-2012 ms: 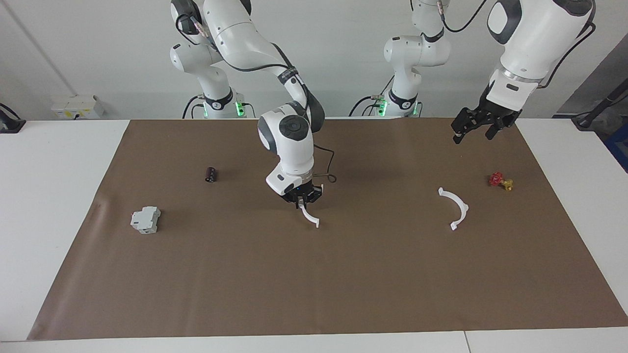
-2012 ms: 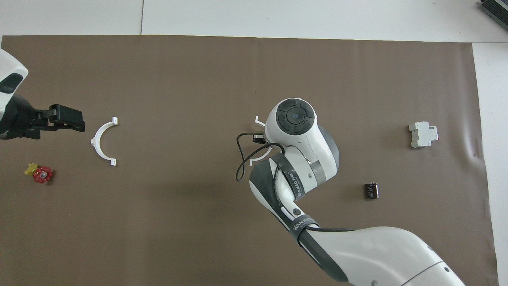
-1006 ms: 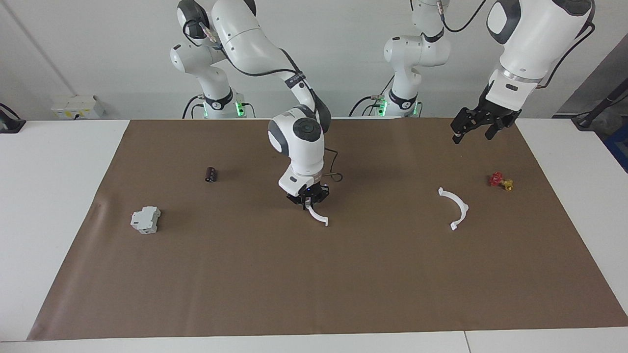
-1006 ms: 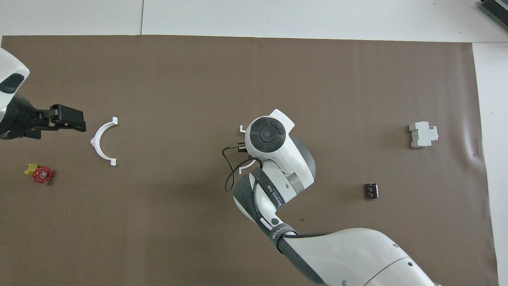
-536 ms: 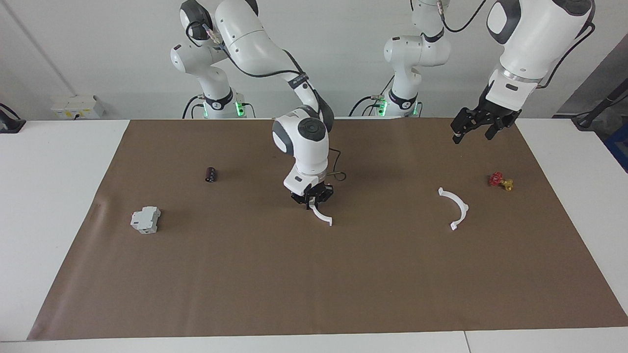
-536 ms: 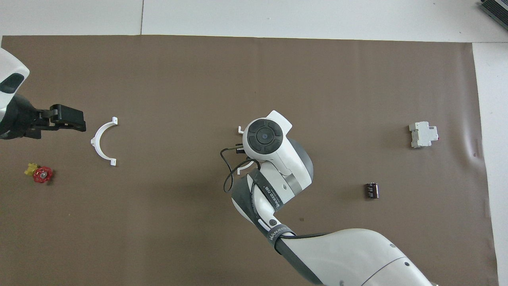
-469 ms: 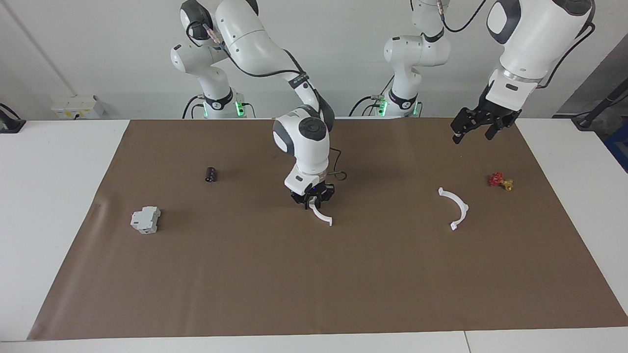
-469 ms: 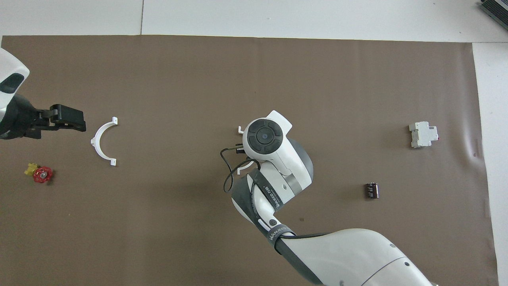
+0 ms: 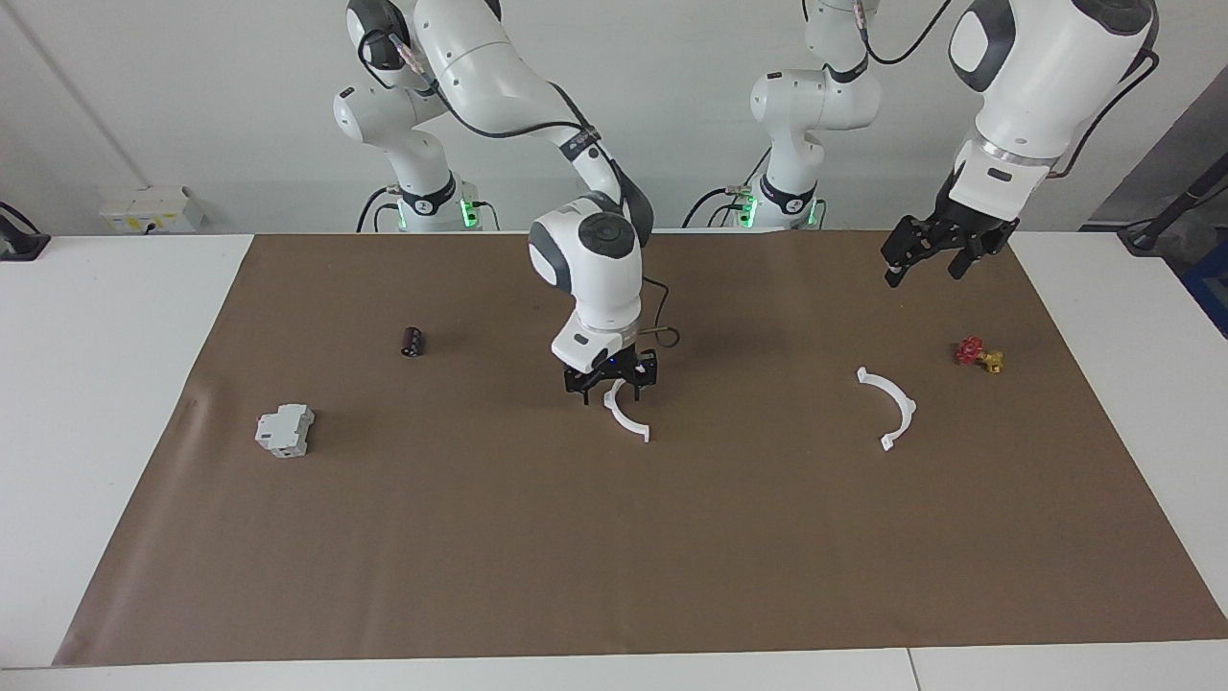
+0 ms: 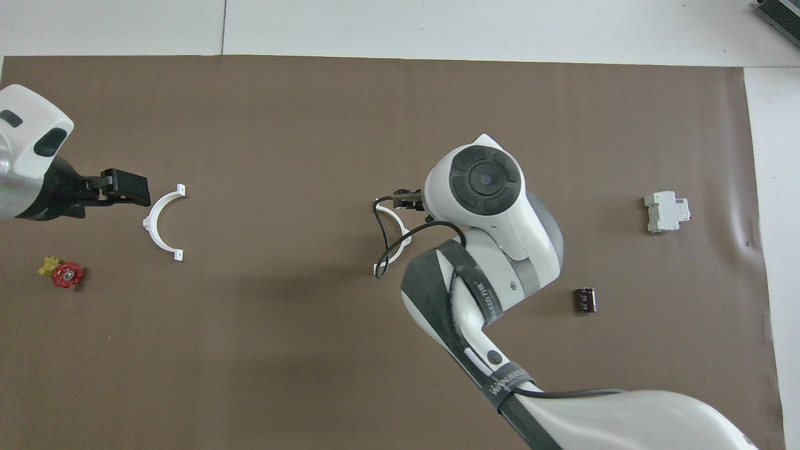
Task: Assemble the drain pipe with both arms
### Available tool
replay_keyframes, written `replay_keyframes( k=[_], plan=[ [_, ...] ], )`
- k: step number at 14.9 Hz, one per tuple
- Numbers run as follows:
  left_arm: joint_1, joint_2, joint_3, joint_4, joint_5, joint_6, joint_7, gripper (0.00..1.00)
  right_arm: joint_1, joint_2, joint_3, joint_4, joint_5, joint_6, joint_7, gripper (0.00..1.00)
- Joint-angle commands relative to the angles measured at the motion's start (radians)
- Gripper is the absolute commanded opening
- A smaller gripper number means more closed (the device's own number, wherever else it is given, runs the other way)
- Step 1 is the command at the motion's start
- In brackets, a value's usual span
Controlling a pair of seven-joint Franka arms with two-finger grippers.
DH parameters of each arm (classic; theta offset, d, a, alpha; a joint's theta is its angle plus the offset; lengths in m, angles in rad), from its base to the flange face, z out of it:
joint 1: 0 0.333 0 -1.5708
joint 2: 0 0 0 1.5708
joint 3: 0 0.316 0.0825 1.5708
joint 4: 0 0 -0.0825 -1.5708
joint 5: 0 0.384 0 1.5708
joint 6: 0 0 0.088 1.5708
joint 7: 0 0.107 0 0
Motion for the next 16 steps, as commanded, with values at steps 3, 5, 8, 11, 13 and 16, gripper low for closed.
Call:
replay_keyframes(
  k=[3, 5, 8, 11, 13, 16],
  plan=[
    [0.039, 0.013, 0.000, -0.189, -0.007, 0.260, 0.064, 1.00, -0.183, -0.172, 0.014, -0.027, -0.008, -0.144, -0.189, 1.00],
    [0.054, 0.031, 0.007, -0.289, -0.009, 0.420, 0.164, 1.00, -0.252, -0.232, 0.012, -0.024, -0.008, -0.211, -0.282, 1.00],
    [0.092, 0.059, 0.014, -0.335, -0.009, 0.512, 0.172, 1.00, -0.342, -0.301, 0.011, -0.015, -0.012, -0.329, -0.388, 1.00],
    [0.097, 0.100, 0.017, -0.335, -0.004, 0.555, 0.244, 1.00, -0.417, -0.359, 0.009, 0.009, -0.015, -0.478, -0.445, 1.00],
    [0.108, 0.157, 0.018, -0.336, -0.004, 0.597, 0.242, 1.00, -0.478, -0.376, 0.006, 0.006, -0.015, -0.524, -0.462, 1.00],
    [0.128, 0.200, 0.018, -0.353, -0.004, 0.646, 0.236, 1.00, -0.524, -0.363, 0.006, 0.043, -0.021, -0.584, -0.471, 1.00]
  ],
)
